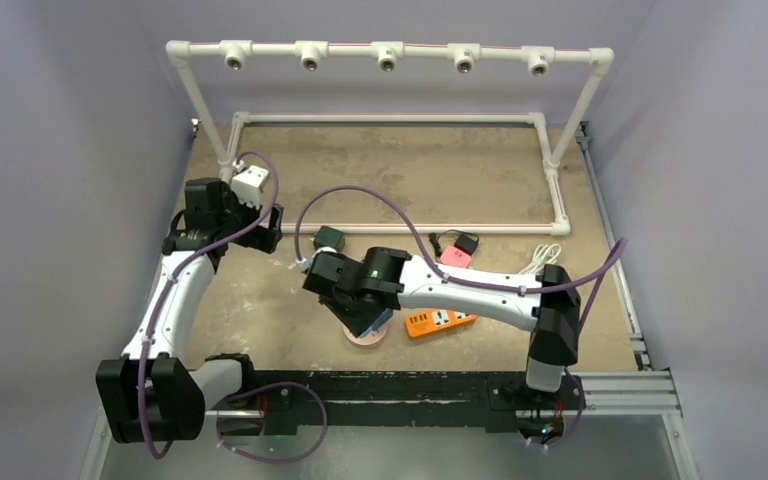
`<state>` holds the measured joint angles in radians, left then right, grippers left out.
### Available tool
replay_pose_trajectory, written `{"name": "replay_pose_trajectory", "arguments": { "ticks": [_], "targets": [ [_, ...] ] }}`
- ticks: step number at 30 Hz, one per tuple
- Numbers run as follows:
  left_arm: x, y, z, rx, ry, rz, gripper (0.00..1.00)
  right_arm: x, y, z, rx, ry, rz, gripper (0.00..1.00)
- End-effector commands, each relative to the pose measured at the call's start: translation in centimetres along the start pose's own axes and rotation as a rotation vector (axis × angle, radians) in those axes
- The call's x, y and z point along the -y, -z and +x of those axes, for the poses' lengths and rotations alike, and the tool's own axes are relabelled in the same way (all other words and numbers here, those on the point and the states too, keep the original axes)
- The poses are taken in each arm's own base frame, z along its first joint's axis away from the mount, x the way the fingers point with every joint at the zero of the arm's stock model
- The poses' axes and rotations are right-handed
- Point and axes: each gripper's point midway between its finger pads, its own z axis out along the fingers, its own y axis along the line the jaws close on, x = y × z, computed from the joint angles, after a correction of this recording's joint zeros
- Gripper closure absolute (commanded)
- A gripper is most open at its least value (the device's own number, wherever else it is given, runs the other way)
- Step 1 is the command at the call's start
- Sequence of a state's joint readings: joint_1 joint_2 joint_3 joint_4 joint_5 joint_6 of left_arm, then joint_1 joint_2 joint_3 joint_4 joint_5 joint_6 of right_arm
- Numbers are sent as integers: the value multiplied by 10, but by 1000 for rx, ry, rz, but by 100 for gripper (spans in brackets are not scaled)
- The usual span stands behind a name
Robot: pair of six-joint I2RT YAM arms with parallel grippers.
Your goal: Insert the plug
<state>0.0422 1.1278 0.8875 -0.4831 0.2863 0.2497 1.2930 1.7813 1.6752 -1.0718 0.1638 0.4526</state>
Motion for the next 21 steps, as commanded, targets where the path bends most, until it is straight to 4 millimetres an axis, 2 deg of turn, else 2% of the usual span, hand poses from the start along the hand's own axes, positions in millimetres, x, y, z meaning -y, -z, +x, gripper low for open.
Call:
{"name": "replay_pose_trajectory", "arguments": {
  "ticks": [1,9,16,21],
  "targets": [
    [-1,0,-8,53,85,14,1,-7,-8,-6,14,2,-16,100],
    [-8,-18,9,16,155,18,1,-9,-33,0,-44,41,3,100],
    [-13,-23,12,14,165,20,1,-14,-45,5,-75,82,-21,100],
    [-10,-23,16,18,145,32,1,-12,-51,1,-69,123,-8,100]
  ]
}}
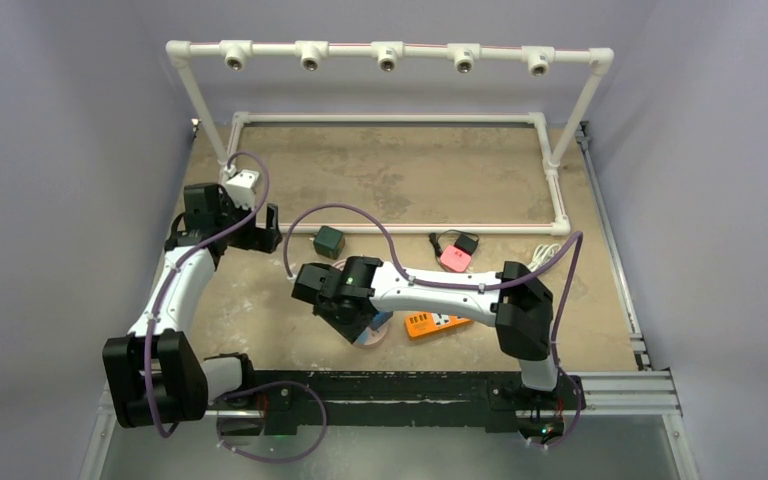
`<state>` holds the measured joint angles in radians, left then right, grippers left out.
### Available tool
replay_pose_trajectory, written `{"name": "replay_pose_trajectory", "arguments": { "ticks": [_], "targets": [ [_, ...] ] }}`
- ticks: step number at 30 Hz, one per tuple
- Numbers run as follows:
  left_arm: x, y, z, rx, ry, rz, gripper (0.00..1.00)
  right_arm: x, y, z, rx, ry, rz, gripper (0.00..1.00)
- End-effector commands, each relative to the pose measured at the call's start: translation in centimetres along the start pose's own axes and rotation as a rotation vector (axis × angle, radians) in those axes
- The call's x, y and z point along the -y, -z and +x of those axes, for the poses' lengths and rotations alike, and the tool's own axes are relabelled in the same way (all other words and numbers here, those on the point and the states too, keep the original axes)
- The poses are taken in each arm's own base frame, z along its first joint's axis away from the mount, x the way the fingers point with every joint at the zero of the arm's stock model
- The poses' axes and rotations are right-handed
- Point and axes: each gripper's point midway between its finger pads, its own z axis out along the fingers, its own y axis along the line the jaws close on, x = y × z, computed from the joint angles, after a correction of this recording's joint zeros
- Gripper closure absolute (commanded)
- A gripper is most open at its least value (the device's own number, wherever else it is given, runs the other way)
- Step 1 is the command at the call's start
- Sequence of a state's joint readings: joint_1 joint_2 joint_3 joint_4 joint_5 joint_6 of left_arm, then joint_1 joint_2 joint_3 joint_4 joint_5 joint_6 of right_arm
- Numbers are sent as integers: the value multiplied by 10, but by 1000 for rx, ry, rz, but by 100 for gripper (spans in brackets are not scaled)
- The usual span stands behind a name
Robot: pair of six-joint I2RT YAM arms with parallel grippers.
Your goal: Insert the plug
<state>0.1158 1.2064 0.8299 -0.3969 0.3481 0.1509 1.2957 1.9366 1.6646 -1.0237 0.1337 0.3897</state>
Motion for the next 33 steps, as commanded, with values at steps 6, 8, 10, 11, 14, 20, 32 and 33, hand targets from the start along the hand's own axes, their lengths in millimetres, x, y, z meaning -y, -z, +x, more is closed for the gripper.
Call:
{"name": "replay_pose_trajectory", "arguments": {
  "ticks": [6,8,10,11,14,20,32,33],
  "targets": [
    [5,2,-8,63,-36,37,1,1,3,-15,50,58,-1,100],
    [6,2,-8,61,-44,41,1,3,2,-16,53,58,6,100],
    [7,1,-7,61,-50,47,2,6,2,-18,59,52,10,100],
    [7,1,-7,63,-51,52,4,7,2,-19,60,52,9,100],
    [10,0,-6,60,-51,70,7,12,1,-21,63,47,11,100],
    [10,-1,-9,64,-64,77,9,16,-3,-22,65,47,-4,100],
    [10,-1,-10,67,-81,76,11,16,-5,-12,16,51,-13,100],
    [10,0,-11,70,-82,76,11,16,-6,-12,14,51,-14,100]
  ]
}}
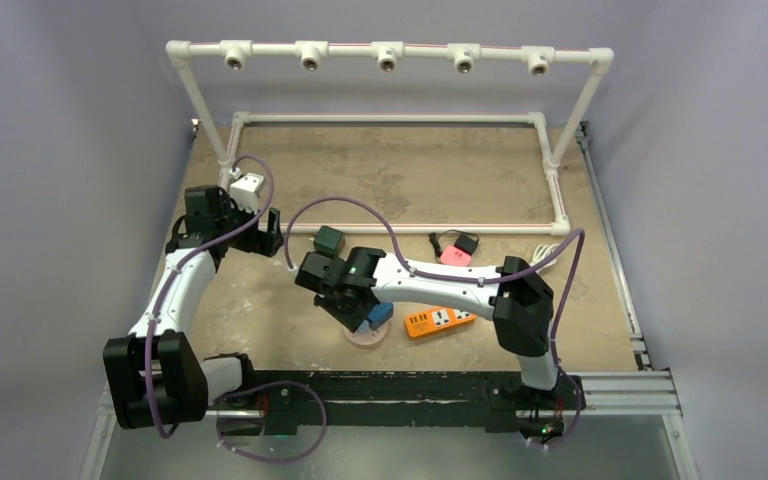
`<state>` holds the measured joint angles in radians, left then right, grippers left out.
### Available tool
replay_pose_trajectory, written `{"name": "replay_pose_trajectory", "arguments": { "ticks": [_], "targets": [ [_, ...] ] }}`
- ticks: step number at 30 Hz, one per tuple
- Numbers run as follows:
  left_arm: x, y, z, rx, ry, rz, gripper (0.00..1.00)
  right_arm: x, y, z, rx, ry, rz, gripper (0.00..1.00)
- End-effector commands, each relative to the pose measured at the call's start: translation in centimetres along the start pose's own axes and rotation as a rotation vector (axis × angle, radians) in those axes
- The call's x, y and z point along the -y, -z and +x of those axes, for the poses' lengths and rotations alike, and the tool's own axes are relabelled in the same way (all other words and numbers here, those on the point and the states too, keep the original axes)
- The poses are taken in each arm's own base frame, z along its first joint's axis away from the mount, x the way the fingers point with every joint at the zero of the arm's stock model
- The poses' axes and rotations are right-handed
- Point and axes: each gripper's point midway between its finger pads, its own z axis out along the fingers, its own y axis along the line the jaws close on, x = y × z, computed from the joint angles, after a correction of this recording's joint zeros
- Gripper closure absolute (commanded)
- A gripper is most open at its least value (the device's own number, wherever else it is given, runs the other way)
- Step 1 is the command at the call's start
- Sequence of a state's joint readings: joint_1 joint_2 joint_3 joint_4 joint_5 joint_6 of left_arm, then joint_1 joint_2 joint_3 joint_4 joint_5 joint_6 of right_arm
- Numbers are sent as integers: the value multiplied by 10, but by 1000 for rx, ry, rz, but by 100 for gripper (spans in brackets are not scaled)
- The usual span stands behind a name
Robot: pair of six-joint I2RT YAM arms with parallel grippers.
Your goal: Insert the plug
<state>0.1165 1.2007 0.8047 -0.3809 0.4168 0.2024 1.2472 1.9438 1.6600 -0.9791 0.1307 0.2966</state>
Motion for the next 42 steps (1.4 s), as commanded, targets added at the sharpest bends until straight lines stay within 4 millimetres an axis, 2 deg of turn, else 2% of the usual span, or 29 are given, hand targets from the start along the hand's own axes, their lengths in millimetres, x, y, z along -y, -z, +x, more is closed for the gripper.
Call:
{"name": "replay_pose_trajectory", "arguments": {
  "ticks": [1,8,21,36,42],
  "targets": [
    [-1,2,-15,58,-34,6,11,-1,2,4,-18,7,-13,100],
    [-1,3,-15,60,-34,3,12,1,-4,10,-49,5,2,100],
    [-1,4,-17,64,-35,5,12,1,-13,5,-41,-9,21,100],
    [1,5,-14,64,-37,9,13,-1,-12,-5,-20,-24,23,100],
    [2,5,-14,66,-35,12,14,2,-14,-2,-31,-28,36,100]
  ]
}}
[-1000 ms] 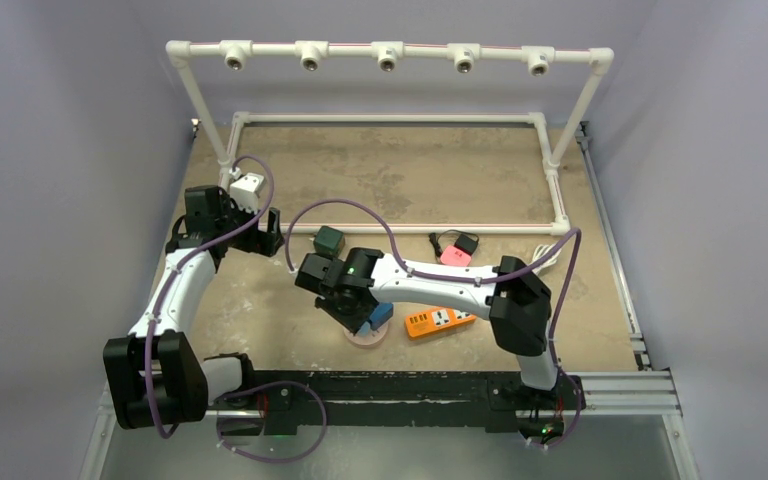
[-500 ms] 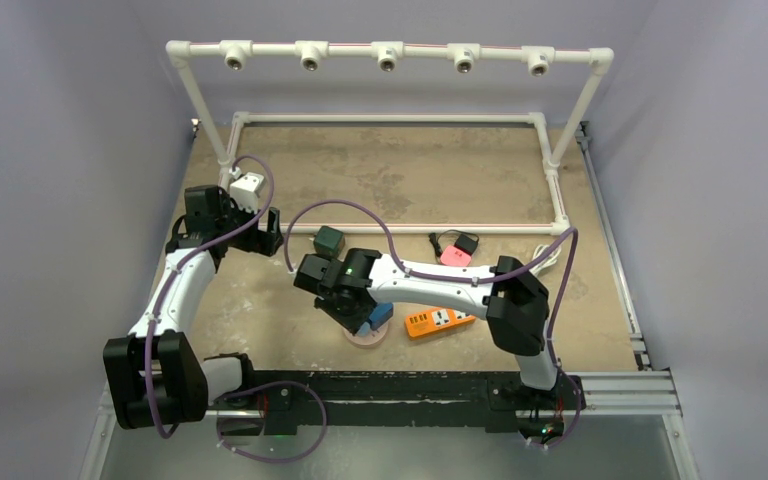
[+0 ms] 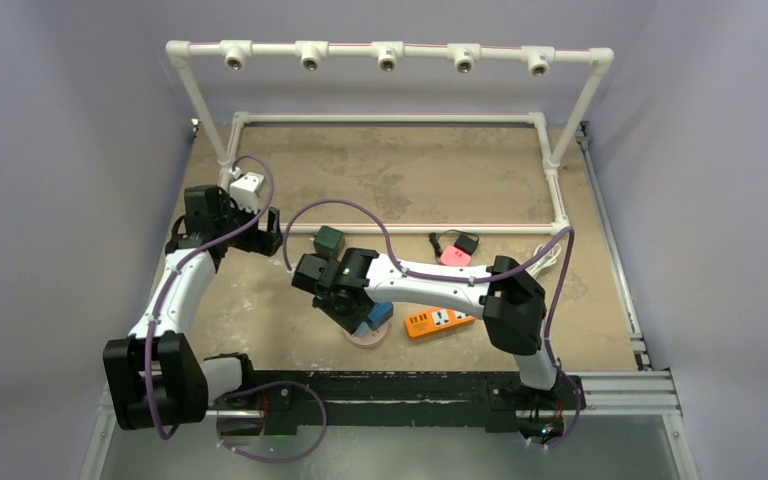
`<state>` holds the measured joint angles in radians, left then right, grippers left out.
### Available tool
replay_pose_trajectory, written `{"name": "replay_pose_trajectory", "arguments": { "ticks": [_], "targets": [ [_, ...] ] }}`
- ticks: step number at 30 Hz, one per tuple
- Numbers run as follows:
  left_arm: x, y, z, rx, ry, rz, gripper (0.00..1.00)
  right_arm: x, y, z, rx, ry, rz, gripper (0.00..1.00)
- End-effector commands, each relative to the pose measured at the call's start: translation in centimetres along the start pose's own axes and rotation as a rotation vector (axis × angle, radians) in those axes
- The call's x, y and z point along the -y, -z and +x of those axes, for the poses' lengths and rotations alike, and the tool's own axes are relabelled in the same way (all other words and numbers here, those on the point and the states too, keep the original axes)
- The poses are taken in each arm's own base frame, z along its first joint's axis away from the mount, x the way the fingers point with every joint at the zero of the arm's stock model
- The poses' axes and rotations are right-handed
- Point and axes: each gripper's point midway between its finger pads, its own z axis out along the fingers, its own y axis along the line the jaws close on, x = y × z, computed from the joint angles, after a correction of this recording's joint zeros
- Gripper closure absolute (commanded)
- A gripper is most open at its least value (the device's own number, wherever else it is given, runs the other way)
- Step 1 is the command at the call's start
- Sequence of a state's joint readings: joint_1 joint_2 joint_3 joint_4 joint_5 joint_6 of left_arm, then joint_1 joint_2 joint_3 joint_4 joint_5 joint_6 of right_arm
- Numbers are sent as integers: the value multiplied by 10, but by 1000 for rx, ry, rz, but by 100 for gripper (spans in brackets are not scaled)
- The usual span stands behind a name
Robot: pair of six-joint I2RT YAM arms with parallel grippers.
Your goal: Insert the plug
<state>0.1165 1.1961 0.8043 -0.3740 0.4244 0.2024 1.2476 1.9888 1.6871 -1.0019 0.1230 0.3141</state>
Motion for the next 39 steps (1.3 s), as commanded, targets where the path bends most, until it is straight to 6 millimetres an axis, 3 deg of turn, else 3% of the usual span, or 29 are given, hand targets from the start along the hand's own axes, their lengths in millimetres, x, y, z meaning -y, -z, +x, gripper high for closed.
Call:
{"name": "replay_pose_trajectory", "arguments": {
  "ticks": [1,39],
  "targets": [
    [1,4,-12,55,-31,7,14,5,-5,-5,8,-16,34,100],
    [4,5,-13,55,-32,25,15,30,-43,22,-67,-21,191,100]
  ]
}}
